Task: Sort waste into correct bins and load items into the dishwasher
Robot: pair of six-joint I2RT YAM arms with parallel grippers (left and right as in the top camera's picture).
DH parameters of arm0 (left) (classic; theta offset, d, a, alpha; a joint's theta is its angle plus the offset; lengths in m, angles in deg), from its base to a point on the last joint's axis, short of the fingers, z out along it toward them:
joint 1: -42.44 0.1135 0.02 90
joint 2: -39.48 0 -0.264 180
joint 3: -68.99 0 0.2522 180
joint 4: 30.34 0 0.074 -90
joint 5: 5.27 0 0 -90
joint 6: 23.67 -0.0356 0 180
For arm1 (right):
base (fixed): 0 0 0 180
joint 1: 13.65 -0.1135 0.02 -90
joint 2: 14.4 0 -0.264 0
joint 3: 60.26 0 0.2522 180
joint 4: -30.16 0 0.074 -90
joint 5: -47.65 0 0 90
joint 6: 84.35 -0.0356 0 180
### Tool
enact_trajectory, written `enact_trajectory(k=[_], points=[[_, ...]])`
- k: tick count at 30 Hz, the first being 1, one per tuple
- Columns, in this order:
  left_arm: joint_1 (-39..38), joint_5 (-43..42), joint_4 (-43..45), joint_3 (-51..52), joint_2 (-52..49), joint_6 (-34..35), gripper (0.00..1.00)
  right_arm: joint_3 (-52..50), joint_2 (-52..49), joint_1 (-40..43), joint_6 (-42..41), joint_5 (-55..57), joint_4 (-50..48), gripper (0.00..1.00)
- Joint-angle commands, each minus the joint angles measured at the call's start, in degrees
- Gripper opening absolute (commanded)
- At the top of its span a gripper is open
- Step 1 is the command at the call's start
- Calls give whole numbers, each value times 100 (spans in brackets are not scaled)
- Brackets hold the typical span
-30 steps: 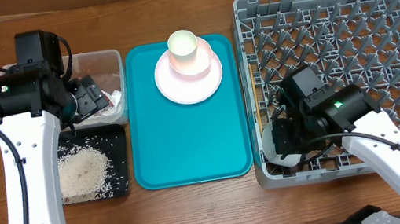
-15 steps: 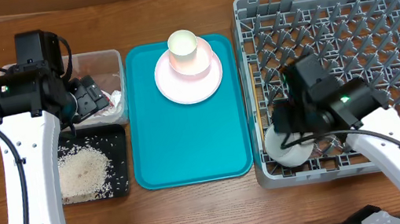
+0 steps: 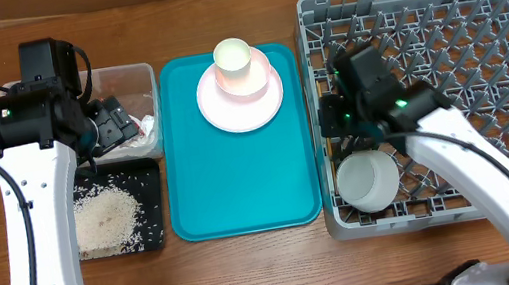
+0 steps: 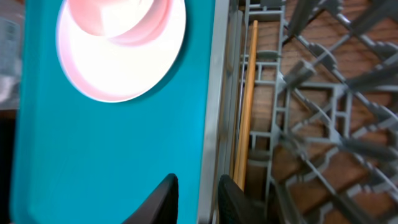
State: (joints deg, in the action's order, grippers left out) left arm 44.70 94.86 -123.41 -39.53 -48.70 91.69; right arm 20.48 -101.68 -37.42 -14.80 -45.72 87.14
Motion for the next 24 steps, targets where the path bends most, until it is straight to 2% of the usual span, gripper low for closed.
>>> enact_trajectory(k=[1, 7, 12, 18, 24], points=[[-4, 37, 7, -55, -22, 17, 100, 118, -365, -13, 308, 122, -271, 25], [-4, 37, 7, -55, -22, 17, 100, 118, -684, -13, 313, 267, -704, 25], [-4, 37, 7, -55, -20, 17, 100, 118, -702, -24, 286, 177, -649, 16], [-4, 37, 7, -55, -22, 17, 100, 118, -702, -28, 267, -33, -520, 14], [-4, 37, 7, -55, -22, 17, 100, 118, -702, -28, 245, -66, -483, 7]])
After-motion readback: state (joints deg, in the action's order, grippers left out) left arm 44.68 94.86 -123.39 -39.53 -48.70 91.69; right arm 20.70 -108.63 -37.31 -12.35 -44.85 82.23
